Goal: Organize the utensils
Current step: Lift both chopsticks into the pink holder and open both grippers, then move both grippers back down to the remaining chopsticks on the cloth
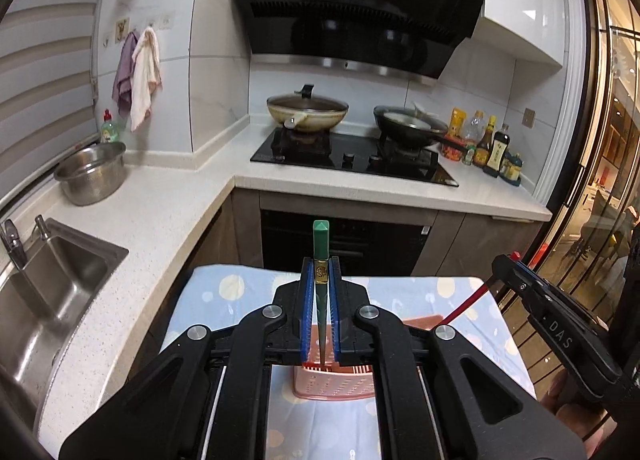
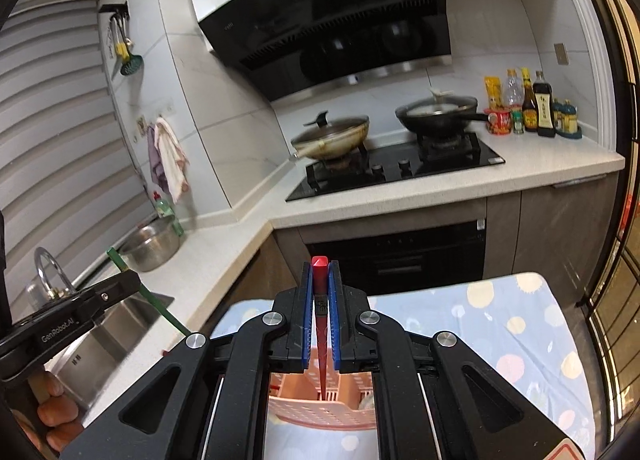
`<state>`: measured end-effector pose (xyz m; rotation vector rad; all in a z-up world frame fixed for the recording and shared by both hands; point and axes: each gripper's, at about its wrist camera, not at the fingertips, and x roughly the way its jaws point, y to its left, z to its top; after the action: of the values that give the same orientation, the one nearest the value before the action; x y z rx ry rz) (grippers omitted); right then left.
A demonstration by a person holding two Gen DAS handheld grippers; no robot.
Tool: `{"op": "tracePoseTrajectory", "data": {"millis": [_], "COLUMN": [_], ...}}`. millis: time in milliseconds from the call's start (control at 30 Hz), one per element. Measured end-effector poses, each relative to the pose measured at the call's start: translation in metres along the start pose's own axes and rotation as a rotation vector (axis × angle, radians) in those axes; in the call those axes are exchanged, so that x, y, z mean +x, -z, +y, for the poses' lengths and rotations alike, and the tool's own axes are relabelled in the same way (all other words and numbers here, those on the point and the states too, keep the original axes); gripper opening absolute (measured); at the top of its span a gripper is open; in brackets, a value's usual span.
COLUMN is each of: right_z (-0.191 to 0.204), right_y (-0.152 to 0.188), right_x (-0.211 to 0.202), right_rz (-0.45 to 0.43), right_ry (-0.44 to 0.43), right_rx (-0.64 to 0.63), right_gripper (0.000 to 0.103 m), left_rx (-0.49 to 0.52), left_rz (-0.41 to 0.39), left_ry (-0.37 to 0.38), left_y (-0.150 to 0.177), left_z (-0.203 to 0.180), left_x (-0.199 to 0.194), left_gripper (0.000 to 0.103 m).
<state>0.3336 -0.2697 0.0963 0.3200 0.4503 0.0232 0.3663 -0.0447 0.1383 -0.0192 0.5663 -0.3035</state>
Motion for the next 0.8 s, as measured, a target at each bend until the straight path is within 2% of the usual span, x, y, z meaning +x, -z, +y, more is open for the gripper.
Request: {"op": "tracePoseTrajectory", "data": {"millis": [100,133,200,267,300,400,600,800], "right_z": [-0.005,-0.006,-0.009,-0.011,-0.012,-0.013,-0.008,-0.001], "right_y": [0.007,0.008,0.009,0.008,0.008,0.007,0.012,0.031], "right_x": [0.007,0.006,0.003,-0.003,-0.007,-0.02,-0.05,-0.083], "right_rz": [0.029,0.025,0.013,0.0,-0.006,-0.023,-0.033,-0.014], "right_ry": [0.016,0.02,0.03,0.036,0.036,0.033,0.011,-0.017], "right_rx": [0.008,0.015,0.026,0.035,0.038,0.047,0.039,0.027], "right_gripper": [0.008,0.011,0.023,0.031,0.033,0.037,0.037,0.037], "left_rx": [-0.005,-0.009,-0.014,-0.025,-0.028,-0.027,-0.028,-0.007], "left_rz": [0.032,0.035,0.034,0.022,0.012,-0.005,-0.012,-0.002], "left_ry": [0.003,0.003,-0.006,-0.019,-0.029,-0.041,-0.047,-0.051], "left_y": [0.009,0.01,0.012,0.013,0.012,0.013,0.018,0.038], "left_z": [0.003,0.004,0.005,0.008,0.008,0.01,0.011,0.005], "left_x": [0.01,0.011,0.008,0.003,0.0,-0.01,-0.033,-0.06], "left_gripper": [0.007,0.008,0.014,0.045,0.049,0.052,0.055,0.056]}}
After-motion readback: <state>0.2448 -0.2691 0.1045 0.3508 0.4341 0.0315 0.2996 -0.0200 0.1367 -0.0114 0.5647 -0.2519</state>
